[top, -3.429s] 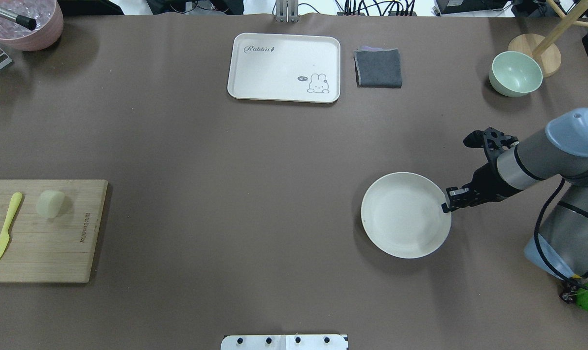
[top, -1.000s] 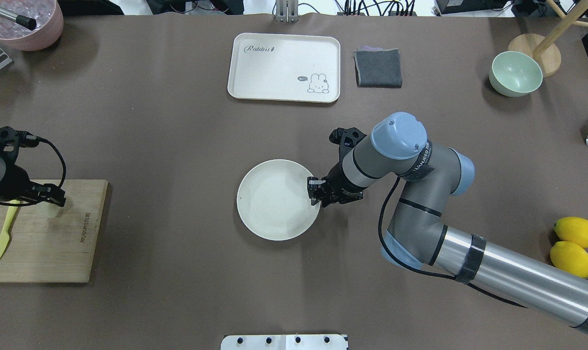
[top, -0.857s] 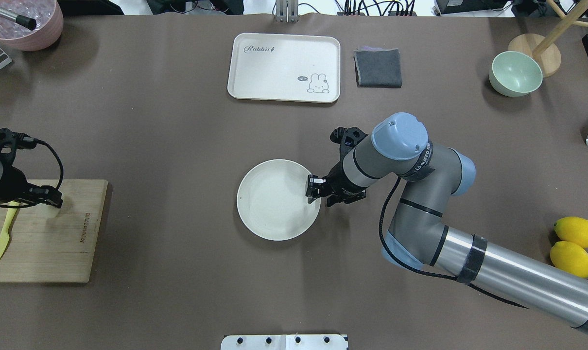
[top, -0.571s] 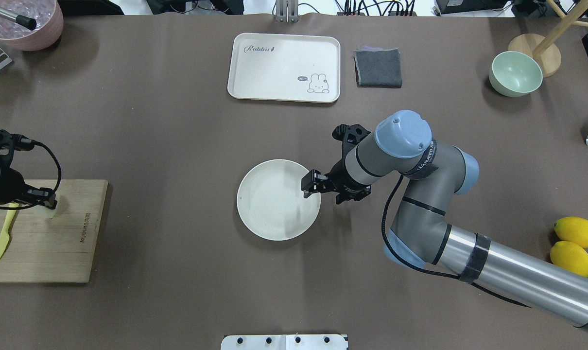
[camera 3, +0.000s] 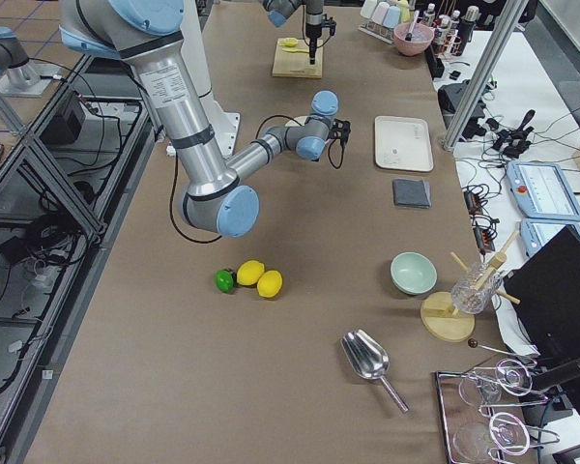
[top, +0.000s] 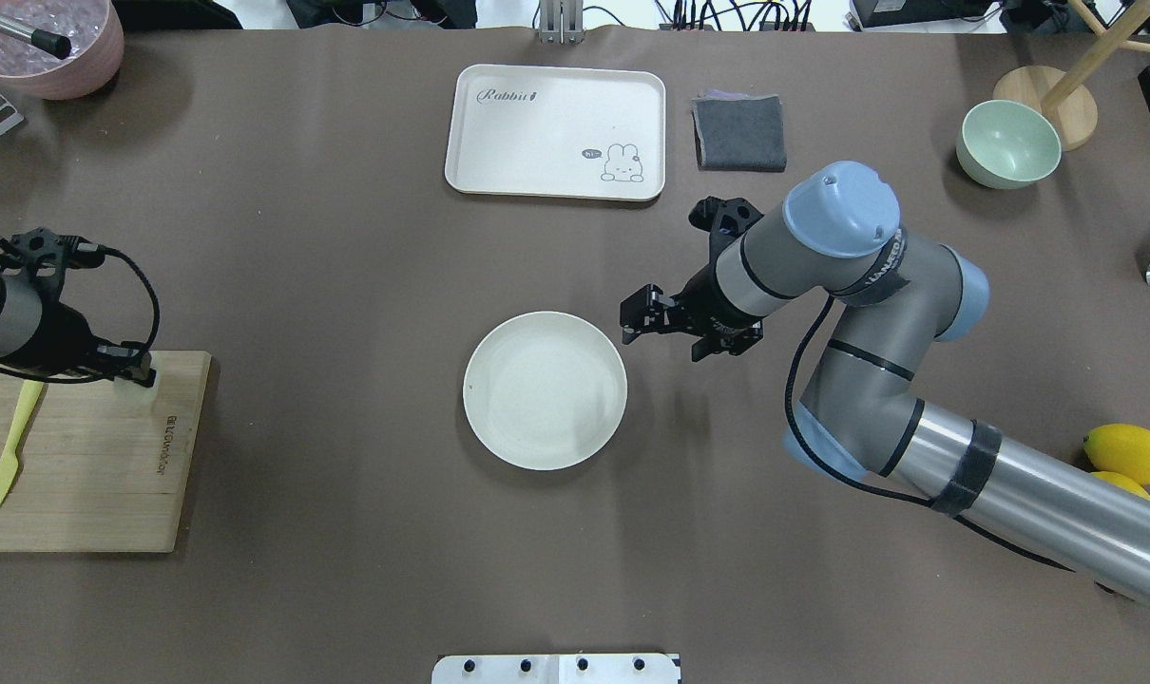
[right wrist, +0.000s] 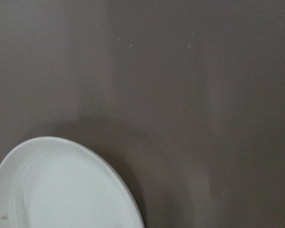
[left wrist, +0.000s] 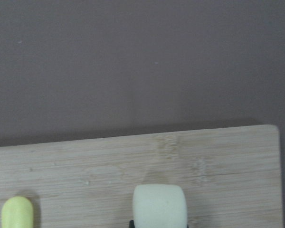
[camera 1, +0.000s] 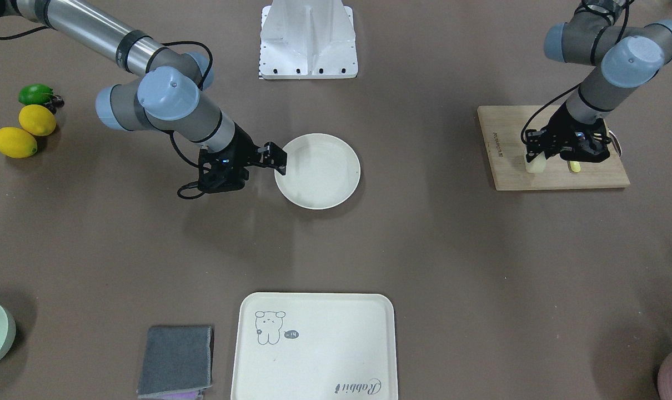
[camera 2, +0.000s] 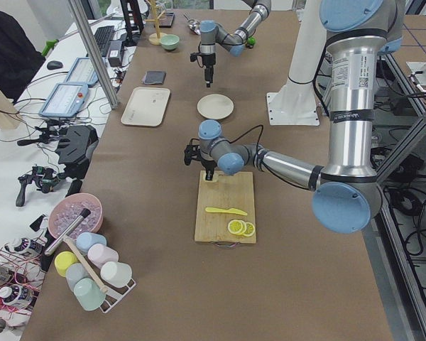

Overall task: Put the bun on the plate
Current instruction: 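Release the plate and lift the right gripper while the left reaches the bun, then carry the pale bun with the left gripper over the white plate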

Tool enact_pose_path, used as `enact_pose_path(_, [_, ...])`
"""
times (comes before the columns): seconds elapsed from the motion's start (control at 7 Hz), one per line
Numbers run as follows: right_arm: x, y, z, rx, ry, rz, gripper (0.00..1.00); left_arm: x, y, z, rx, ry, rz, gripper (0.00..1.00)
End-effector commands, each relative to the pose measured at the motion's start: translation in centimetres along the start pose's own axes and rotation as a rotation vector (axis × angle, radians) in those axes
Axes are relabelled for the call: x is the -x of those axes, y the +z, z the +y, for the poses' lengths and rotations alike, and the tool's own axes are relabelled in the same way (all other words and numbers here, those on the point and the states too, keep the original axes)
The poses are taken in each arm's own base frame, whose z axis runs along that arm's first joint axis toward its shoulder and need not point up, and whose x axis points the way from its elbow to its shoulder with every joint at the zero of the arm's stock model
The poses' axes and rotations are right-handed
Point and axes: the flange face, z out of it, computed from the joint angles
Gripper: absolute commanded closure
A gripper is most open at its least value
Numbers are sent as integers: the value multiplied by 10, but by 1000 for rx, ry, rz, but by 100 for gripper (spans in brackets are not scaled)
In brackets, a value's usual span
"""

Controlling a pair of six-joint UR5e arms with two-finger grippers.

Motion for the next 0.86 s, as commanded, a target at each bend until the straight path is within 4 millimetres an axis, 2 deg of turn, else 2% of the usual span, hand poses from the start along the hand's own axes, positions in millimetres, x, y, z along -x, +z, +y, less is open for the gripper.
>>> enact_pose_path(0.0, [-64, -67, -36, 18, -12, -11, 0, -134, -50, -46, -1, -98, 76, 65])
enact_pose_path(0.14, [-99, -91, -52, 12, -43, -4, 0, -212, -53, -42, 29, -121, 98, 65])
enact_pose_path(0.29, [-144, -97, -58, 4, -89, 33, 0, -278, -33, -10, 50, -119, 92, 65])
enact_pose_path(0.43, [-184, -107, -66, -5, -137, 68, 0, -328, -18, 12, 6, -88, 88, 65])
enact_pose_path(0.57, [-203, -115, -70, -10, -154, 88, 0, -380, 8, 29, -4, -95, 76, 65])
enact_pose_path(0.71, [-204, -115, -71, -9, -152, 92, 0, -420, 37, 30, -19, -84, 40, 65])
